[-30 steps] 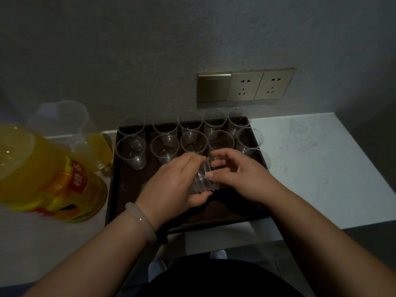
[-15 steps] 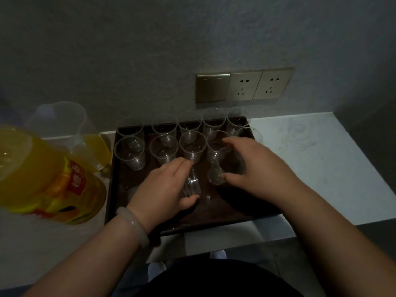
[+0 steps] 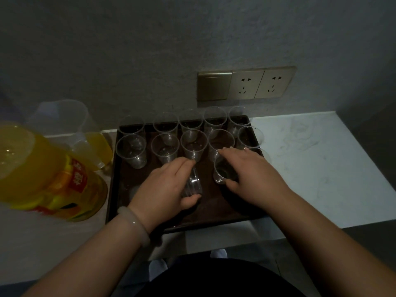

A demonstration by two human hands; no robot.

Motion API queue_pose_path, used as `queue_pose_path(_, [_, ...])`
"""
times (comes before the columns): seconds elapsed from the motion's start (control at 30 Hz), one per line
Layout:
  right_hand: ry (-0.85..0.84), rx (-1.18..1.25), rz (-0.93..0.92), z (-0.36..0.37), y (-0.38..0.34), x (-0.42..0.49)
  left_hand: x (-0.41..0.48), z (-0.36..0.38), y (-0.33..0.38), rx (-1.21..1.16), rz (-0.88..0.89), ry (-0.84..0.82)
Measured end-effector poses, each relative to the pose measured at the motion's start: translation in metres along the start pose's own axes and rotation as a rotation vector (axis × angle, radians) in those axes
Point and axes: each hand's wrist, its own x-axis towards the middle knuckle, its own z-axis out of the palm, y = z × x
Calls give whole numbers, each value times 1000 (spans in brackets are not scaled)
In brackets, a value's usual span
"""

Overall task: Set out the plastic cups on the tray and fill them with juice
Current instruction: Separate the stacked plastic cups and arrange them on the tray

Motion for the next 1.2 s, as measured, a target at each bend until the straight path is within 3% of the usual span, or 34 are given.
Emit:
queue_pose_path(0.77, [14,72,34,6,10,10,3,1,0,11,10,25])
queue_pose_path(0.97, [183,250,6,-6,-6,3,1,-2,-2,-27,1,59])
queue_pose_path(1.2, [-36,425,-67,-10,-38,9,-5,-13,-5,-88,67,139])
